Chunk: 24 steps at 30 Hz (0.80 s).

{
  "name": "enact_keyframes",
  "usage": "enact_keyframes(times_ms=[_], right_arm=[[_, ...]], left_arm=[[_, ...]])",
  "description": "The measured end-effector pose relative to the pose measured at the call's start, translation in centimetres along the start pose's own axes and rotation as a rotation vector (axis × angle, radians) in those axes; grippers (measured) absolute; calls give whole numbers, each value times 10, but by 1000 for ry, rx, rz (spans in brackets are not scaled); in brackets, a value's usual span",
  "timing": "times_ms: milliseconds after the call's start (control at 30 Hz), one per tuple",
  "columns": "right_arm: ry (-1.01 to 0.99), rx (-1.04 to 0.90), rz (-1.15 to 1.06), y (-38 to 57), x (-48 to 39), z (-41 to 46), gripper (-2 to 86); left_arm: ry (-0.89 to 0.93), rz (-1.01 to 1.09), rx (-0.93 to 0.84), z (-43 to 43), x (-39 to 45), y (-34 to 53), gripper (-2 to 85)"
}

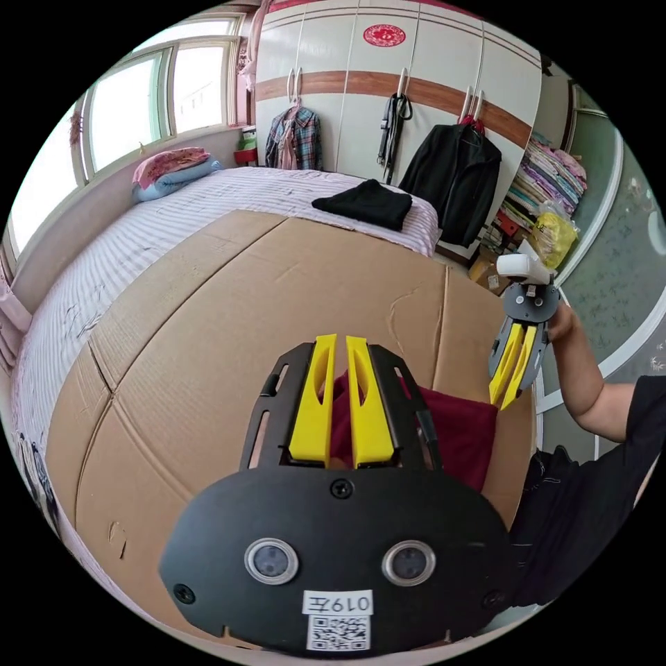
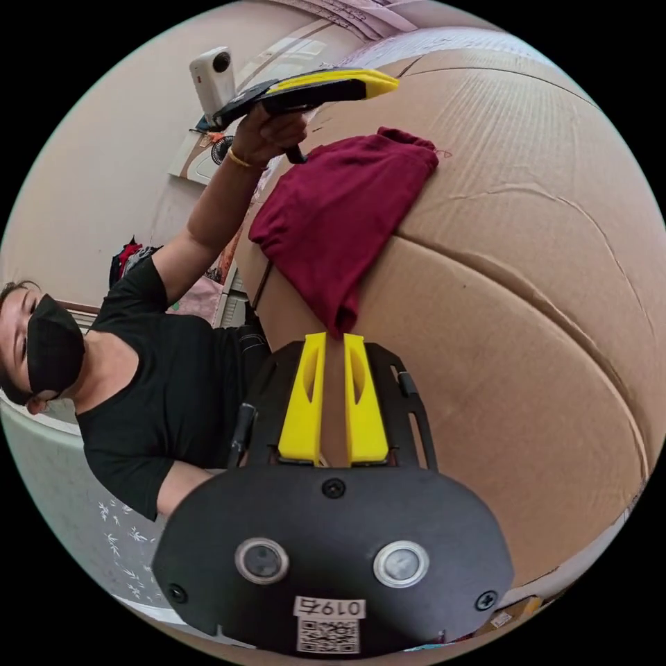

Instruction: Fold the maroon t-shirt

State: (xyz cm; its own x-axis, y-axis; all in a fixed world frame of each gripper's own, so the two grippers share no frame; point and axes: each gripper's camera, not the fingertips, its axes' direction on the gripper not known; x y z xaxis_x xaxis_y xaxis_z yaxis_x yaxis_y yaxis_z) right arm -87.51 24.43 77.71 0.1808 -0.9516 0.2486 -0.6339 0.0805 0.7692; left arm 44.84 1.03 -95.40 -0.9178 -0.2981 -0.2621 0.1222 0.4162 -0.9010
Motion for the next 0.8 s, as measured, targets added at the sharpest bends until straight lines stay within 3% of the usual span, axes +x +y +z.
enact_keyframes(times_ms=[267,500,800], right_arm=[[-161,394,54,47,27,-27,62],[-187,355,88,50,40,-13,63],[-143,374,152,65,47,-15,52]], left_arm=[[-13,-62,207,-135,56,181,9],[-139,-317,229,-206,85,379,12],[-239,-538,235,-260,126,541,11]])
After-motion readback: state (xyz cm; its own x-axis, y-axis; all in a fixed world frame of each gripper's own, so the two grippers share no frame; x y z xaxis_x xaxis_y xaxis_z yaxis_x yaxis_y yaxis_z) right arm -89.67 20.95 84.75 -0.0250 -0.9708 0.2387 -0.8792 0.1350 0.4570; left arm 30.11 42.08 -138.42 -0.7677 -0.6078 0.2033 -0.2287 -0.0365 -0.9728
